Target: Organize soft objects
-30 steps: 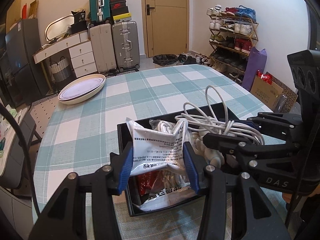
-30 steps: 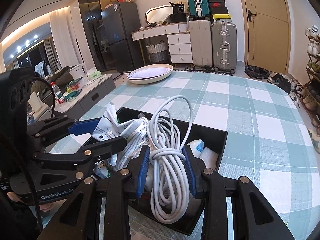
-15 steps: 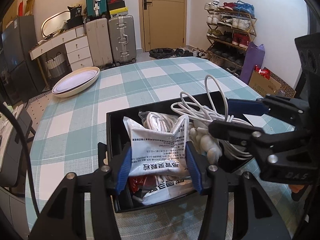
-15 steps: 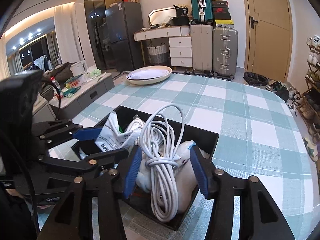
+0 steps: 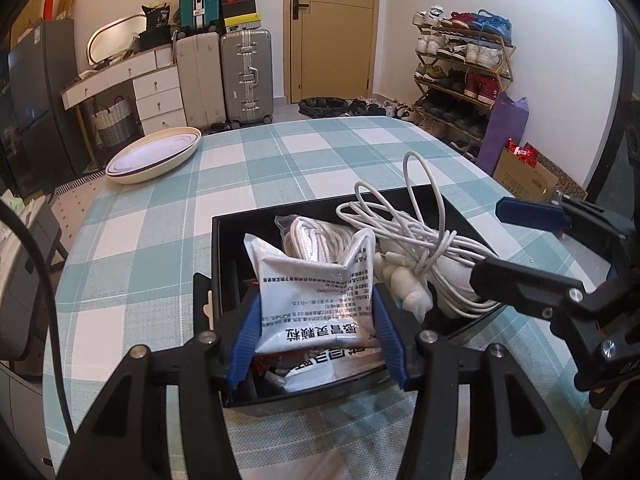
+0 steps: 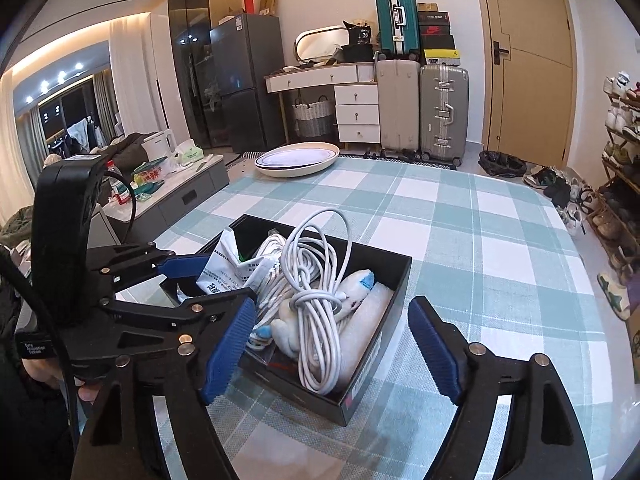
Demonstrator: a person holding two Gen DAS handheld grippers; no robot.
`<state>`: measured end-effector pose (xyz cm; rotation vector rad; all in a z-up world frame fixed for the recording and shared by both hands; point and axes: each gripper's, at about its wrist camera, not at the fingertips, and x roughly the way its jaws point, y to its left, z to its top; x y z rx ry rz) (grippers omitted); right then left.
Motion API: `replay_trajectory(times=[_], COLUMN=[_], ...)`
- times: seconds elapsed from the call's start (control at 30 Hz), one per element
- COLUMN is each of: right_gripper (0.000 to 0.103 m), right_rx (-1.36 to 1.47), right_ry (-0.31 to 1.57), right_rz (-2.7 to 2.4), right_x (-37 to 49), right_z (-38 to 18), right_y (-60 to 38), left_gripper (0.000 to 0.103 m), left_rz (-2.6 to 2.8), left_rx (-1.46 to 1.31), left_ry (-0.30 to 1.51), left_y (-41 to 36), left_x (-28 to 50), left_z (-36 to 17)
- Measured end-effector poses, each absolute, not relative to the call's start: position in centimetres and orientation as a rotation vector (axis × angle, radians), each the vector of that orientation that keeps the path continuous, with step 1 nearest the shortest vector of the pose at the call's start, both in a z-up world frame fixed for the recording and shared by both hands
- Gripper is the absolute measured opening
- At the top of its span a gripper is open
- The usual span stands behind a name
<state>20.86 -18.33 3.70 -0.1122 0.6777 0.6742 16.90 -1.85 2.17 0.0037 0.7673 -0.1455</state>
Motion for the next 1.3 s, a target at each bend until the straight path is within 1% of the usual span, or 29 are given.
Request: replay_trajectory(times=[0.03,0.07,0.1,0.17,0.2,0.23,0.27,0.3,0.37,0.4,0.9,1.1,1.3], right_gripper=[0.083,0.086,0.089,0.093,0.098,0.100,0.102,0.102,0.102,0.102,0.102,0.102,0.102], right_rx=[-0.112,-0.109,-0.104,-0.095,-0.093,-0.087,-0.083,-0.078,-0.065,-0.058,-0.060,-0.073,-0.066], right_ry=[0.677,0.676,0.672,0.659,0.652,0.641,0.632,0.622,0.601,0.588,0.497,0.474,0.458], right_rz=[0.672,0.671,0.673,0.674,0.672,0.668,0.667,0.667,0.659,0.657,0.650,0.640,0.640], right_x=[20.7,20.5,20.3,19.7,19.4,19.0,18.7,18.3,17.6,17.2,13.7,13.1,12.6], right_z=[3.7,3.8,3.9,4.1,4.2,4.3,4.4,4.5,4.6,4.7,3.6,3.1,2.7], right_y=[-18.5,-18.5,-18.7,-19.0,-19.0,-19.2,-19.3,-19.5,-19.8,-20.0,-20.2,-20.0,-20.1], left_gripper=[0.055,0.058,0.067,0.078,0.082,0.084,0.089,0.095,0.102,0.103,0.103,0.103,0.103], left_rz=[-0.149,-0.152,-0.149,-0.139,-0.142,-0.133,-0.125,-0.112,-0.094,-0.088,-0.034,-0.007,0.011], left_rx=[-0.001,-0.004,-0.002,0.003,0.001,0.002,0.007,0.014,0.021,0.021,-0.045,-0.055,-0.040], left_ry=[0.770,0.769,0.762,0.734,0.720,0.705,0.697,0.687,0.663,0.651,0.552,0.494,0.482], left_y=[-1.8,-1.8,-1.8,-1.8,-1.8,-1.8,-1.8,-1.7,-1.5,-1.4,0.6,1.1,1.1], left_x=[16.9,16.7,16.5,15.9,15.6,15.2,14.9,14.5,13.9,13.5,9.3,8.5,8.7], left_z=[2.2,2.3,2.5,3.0,3.3,3.5,3.7,3.9,4.2,4.3,3.7,3.2,2.7])
